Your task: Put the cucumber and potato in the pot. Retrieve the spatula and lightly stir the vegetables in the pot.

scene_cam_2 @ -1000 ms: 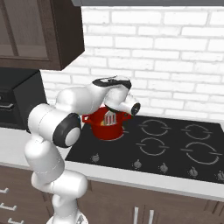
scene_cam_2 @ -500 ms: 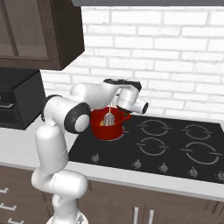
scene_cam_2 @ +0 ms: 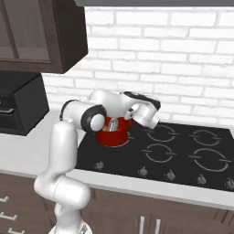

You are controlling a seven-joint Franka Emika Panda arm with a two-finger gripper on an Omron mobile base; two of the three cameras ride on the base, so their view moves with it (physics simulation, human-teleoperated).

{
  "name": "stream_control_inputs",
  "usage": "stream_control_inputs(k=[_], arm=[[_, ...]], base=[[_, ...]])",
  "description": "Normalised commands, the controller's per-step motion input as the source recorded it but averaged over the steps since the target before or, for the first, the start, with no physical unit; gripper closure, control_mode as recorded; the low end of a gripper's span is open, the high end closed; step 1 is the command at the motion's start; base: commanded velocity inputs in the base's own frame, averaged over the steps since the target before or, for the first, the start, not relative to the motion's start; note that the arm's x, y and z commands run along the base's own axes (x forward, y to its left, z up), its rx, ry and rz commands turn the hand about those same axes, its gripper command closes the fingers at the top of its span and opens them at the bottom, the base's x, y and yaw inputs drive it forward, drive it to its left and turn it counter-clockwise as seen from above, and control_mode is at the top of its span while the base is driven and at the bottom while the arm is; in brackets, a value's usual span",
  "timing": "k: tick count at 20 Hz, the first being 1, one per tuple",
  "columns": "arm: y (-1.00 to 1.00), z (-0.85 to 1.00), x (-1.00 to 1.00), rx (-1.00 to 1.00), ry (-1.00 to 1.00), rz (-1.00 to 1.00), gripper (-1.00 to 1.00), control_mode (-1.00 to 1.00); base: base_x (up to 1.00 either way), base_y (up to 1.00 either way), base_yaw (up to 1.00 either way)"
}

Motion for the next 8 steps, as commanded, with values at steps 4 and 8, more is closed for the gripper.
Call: stream_control_inputs(k=[4,8], arm=[[0.01,-0.30,0.13,0.05,-0.35,0.21,1.00,-1.00],[0.01,-0.27,0.07,-0.04,-0.15,0.24,1.00,-1.00]], base=[[0.00,0.00,0.00],[0.00,0.00,0.00]])
